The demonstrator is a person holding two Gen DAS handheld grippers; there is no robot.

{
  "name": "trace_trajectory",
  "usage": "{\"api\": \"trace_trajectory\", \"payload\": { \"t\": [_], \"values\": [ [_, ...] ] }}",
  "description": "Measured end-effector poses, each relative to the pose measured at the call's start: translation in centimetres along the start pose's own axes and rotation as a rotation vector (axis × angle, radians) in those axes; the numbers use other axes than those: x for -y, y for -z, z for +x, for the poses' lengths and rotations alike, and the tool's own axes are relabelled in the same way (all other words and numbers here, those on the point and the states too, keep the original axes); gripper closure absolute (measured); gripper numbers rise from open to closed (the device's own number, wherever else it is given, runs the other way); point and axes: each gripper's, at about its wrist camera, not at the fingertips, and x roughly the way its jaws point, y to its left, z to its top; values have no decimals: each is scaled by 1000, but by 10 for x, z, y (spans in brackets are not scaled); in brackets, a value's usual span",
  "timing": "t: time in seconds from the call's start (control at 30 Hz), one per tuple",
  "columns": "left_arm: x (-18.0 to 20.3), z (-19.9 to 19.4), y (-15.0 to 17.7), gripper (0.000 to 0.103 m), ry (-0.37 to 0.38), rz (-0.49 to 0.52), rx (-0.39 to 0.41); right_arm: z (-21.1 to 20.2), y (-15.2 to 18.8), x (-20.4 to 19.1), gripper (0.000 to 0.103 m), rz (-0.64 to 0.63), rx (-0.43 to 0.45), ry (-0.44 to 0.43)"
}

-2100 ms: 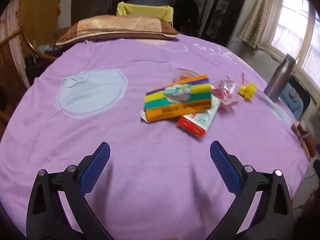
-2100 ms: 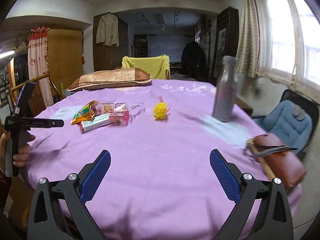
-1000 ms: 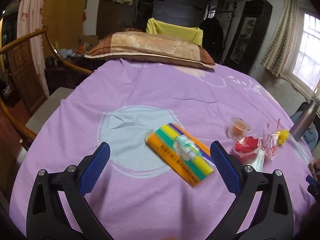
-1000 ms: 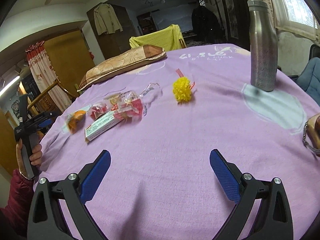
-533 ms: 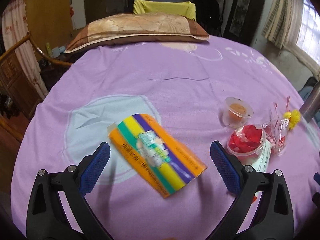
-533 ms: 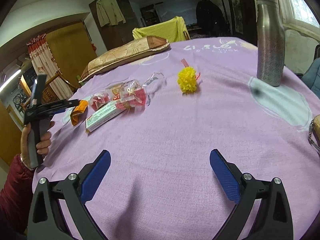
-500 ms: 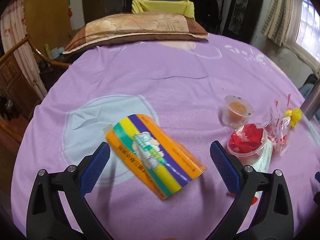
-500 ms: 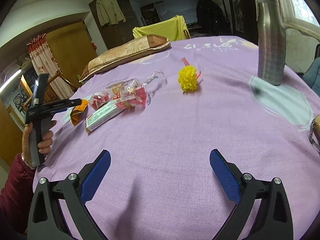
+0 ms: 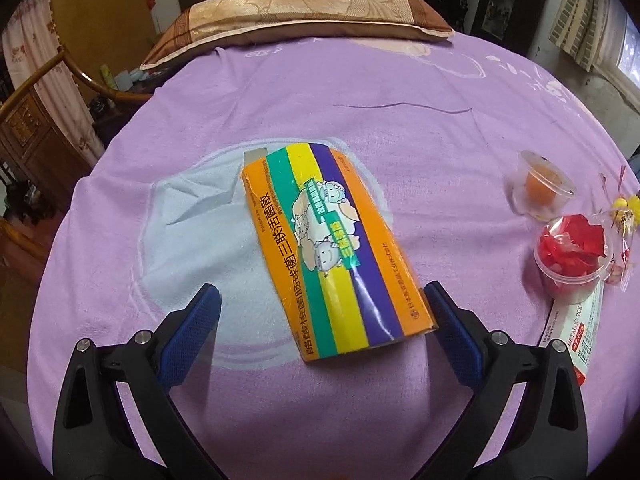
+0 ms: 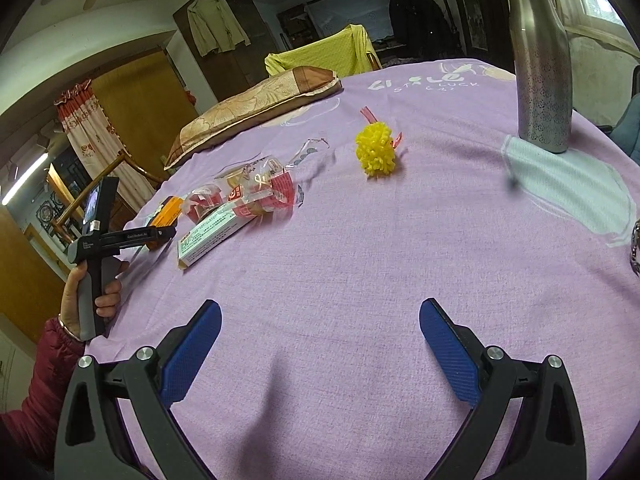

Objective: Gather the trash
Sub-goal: 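Grasp the striped yellow-green carton with the left tool while the right tool grasps the yellow pompom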

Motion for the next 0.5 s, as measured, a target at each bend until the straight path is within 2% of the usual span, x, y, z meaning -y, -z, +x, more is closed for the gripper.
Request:
{"api": "trace_trajectory", "payload": {
  "t": [0.2, 0.33, 0.43, 0.5],
  "values": [
    [-2, 4, -12, 6, -10, -44, 2, -1, 0, 6, 5, 35, 9, -21],
    [-6, 7, -22, 6, 36, -76, 14, 0, 0, 7, 5, 47, 1, -24],
    [-3, 11, -25, 6, 22, -60, 9, 0, 0, 7, 5, 46, -4, -23],
    [3, 13, -24, 5, -13, -27, 3, 0, 0, 8, 5, 54, -1, -23]
  ]
}}
